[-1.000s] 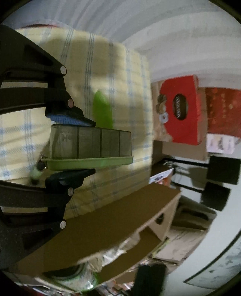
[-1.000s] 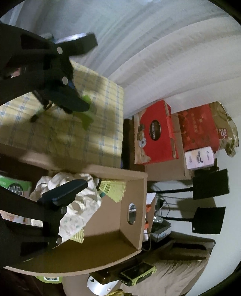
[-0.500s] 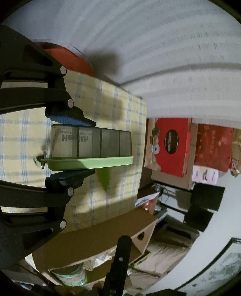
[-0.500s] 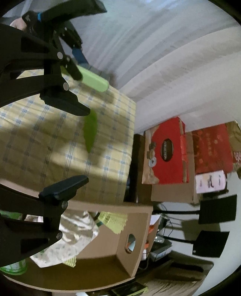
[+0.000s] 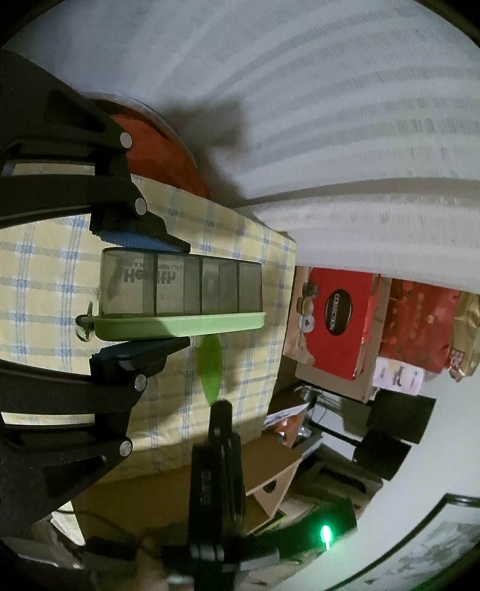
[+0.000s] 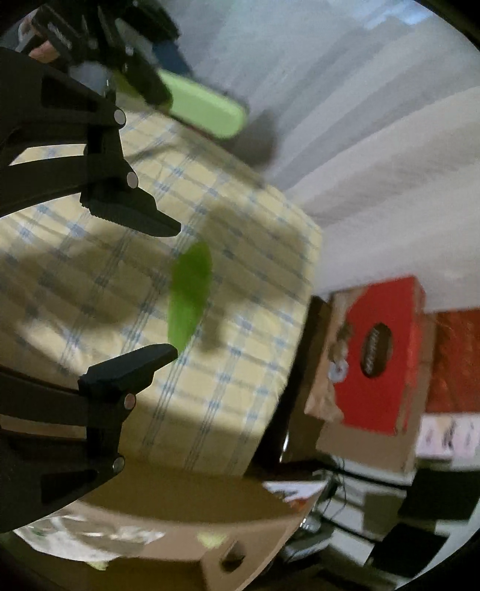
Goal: Organize objects
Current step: 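Lift the grey-and-green case off the table with the left gripper, then grasp the green leaf-shaped object with the right gripper while the left gripper holds the case, then carry the case and the green leaf object over the cardboard box with both grippers, then lower both objects into the box and open both grippers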
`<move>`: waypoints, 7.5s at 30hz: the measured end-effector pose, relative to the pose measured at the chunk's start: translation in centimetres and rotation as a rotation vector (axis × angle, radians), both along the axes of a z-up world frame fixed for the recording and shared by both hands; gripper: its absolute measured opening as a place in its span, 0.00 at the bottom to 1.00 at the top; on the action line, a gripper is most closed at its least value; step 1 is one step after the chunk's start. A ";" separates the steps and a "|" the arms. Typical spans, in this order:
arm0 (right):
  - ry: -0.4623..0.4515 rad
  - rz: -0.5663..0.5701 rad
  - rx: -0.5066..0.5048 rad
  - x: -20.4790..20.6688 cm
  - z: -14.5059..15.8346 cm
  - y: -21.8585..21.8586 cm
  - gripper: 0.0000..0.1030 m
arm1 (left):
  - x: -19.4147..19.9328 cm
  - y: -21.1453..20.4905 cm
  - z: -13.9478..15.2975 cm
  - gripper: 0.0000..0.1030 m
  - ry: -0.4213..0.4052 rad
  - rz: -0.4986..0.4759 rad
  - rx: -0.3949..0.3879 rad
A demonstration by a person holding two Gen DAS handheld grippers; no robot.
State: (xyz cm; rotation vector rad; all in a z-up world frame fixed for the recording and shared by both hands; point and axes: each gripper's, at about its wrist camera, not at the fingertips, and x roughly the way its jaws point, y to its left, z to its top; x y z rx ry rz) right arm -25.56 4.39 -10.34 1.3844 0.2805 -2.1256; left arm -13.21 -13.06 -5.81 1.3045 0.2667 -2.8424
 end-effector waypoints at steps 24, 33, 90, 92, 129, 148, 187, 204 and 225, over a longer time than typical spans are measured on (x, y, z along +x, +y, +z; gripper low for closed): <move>0.012 0.346 0.291 -2.1 -5.6 -6.0 0.60 | 0.4 -1.1 -0.8 0.39 -0.019 -0.006 0.057; -0.017 0.288 0.244 -4.0 -5.9 -5.6 0.64 | 0.5 -1.1 -0.9 0.39 -0.019 -0.003 0.074; 0.002 -0.117 0.109 -2.7 -2.5 0.5 0.32 | -0.4 2.1 -0.6 0.39 -0.030 -0.008 0.061; 0.046 -0.132 0.098 -2.0 -1.0 1.1 0.32 | -0.5 2.3 -0.4 0.39 -0.021 0.000 0.051; 0.417 -0.390 -0.039 7.2 10.7 16.8 0.32 | -2.9 16.9 6.4 0.38 0.090 -0.095 -0.016; 0.437 -0.505 -0.005 7.6 11.6 25.4 0.32 | -4.7 26.9 7.1 0.38 0.099 -0.197 -0.036; 0.327 -0.551 -0.020 4.8 7.6 29.7 0.32 | -7.6 32.9 2.1 0.38 0.009 -0.255 -0.045; 0.202 -0.527 -0.080 3.2 4.5 28.8 0.32 | -8.2 32.2 -0.5 0.40 -0.060 -0.244 -0.051; 0.244 -0.545 -0.081 4.0 5.7 29.1 0.41 | -6.8 29.5 2.8 0.67 0.026 -0.202 -0.068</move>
